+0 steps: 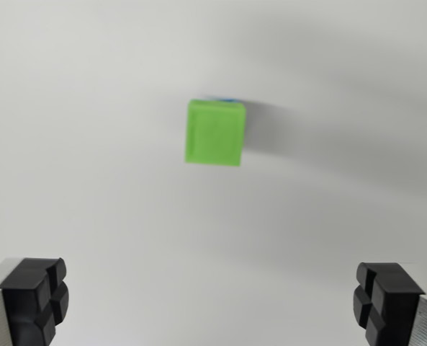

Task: Stack cube

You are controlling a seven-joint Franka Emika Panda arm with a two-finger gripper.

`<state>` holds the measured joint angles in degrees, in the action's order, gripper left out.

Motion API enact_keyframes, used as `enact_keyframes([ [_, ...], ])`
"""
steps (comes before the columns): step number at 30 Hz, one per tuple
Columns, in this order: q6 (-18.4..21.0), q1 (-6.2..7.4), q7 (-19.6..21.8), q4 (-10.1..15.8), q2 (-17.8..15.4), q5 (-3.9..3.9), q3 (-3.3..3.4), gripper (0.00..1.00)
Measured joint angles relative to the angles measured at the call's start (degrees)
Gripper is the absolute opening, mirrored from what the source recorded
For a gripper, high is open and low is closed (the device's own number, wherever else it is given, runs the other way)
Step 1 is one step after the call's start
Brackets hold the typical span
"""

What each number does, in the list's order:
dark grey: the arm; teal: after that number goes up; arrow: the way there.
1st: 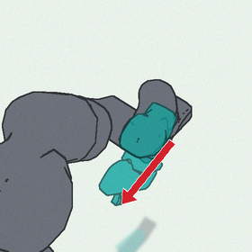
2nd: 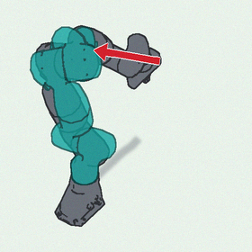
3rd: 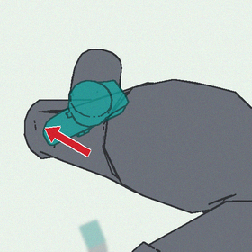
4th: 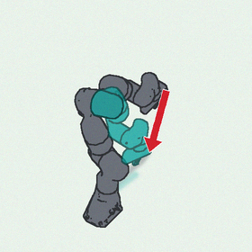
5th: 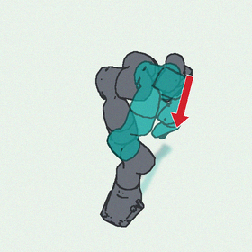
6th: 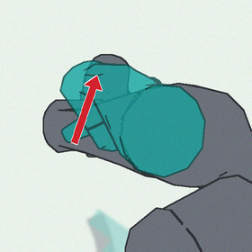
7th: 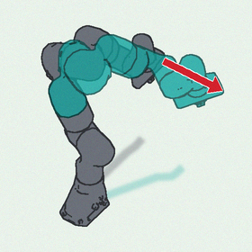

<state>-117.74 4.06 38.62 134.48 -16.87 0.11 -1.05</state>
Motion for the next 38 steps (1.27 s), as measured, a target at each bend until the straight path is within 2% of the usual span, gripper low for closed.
enact_keyframes([
  [14, 3.0, 0.0, 0.0, -2.2, -0.8, 0.0, 0.0, 1.0],
  [38, 3.0, 0.0, 0.0, -2.2, -0.7, 0.0, 0.0, 1.0],
])
